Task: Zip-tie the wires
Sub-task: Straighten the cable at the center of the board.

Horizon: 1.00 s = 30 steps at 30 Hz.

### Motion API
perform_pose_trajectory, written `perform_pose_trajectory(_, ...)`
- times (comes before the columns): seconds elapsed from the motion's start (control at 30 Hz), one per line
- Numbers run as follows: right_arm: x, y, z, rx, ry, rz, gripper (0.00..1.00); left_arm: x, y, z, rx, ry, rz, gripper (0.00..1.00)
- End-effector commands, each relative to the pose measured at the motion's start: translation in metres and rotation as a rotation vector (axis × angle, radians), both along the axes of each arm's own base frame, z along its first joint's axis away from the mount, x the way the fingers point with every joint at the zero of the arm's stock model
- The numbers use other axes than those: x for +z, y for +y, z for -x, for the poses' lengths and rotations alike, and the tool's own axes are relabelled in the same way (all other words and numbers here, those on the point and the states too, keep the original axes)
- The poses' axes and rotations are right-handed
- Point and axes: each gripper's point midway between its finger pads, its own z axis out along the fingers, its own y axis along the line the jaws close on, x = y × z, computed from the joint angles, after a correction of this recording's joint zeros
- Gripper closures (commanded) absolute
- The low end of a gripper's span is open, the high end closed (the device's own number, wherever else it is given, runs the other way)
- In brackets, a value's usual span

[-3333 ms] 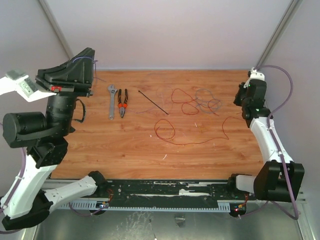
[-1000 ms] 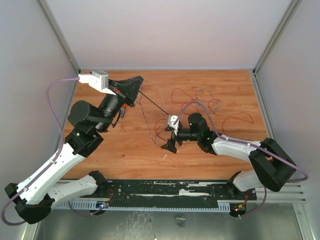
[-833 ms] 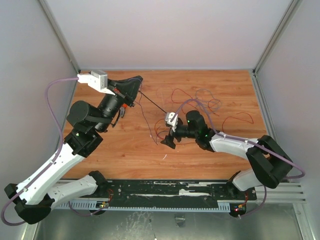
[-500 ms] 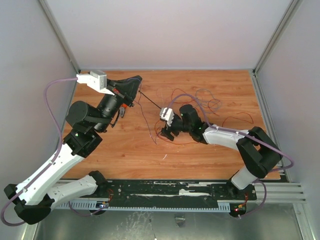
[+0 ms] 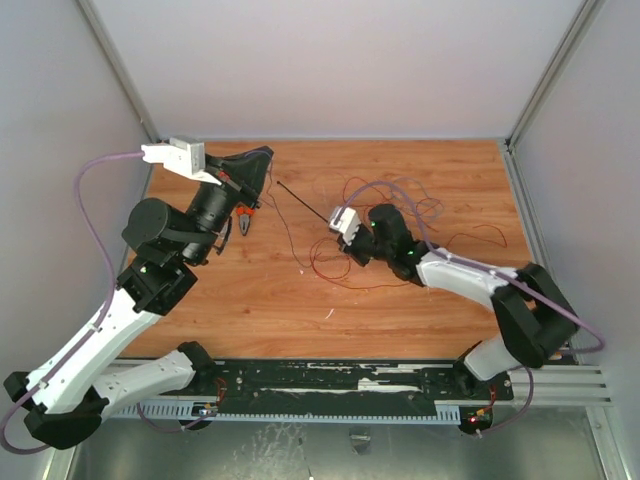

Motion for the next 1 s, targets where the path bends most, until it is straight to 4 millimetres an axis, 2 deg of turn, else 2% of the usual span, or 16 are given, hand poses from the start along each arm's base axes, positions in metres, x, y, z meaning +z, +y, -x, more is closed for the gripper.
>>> perform_pose_trajectory(0.0, 0.085, -0.012, -0.026, -0.114, -0.163, -0.116, 1.0, 0.014, 0.027, 0.001, 0.107, 0.007, 0.009, 1.0)
perform_pose_trajectory(0.17, 0.121, -0.038, -0.029, -0.18, -0.177, -0.174, 1.0, 0.005, 0.034, 0.001, 0.132, 0.028, 0.001, 1.0)
perform_pose_trajectory(0.27, 0.135, -0.07, -0.038, -0.319, -0.189, -0.167, 1.0, -0.004, 0.025, -0.001, 0.105, 0.048, -0.014, 1.0)
perform_pose_trajectory(0.4, 0.146, -0.156, -0.055, -0.666, -0.195, -0.107, 1.0, -0.03, 0.003, -0.011, 0.053, 0.102, -0.058, 1.0)
perform_pose_trajectory(0.47, 0.148, -0.203, -0.054, -0.834, -0.184, -0.087, 1.0, -0.05, -0.011, -0.021, 0.03, 0.146, -0.083, 1.0)
perform_pose_trajectory(0.6, 0.149, -0.294, -0.038, -1.186, -0.2, -0.009, 1.0, -0.092, -0.032, -0.042, 0.028, 0.226, -0.153, 1.0)
perform_pose_trajectory(0.73, 0.144, -0.343, -0.027, -1.381, -0.21, 0.009, 1.0, -0.127, -0.05, -0.055, 0.006, 0.281, -0.184, 1.0)
perform_pose_trajectory(0.87, 0.134, -0.381, -0.026, -1.525, -0.189, 0.056, 1.0, -0.169, -0.066, -0.064, -0.022, 0.356, -0.244, 1.0)
perform_pose_trajectory(0.97, 0.12, -0.407, -0.021, -1.62, -0.173, 0.118, 1.0, -0.198, -0.071, -0.068, -0.022, 0.414, -0.291, 1.0)
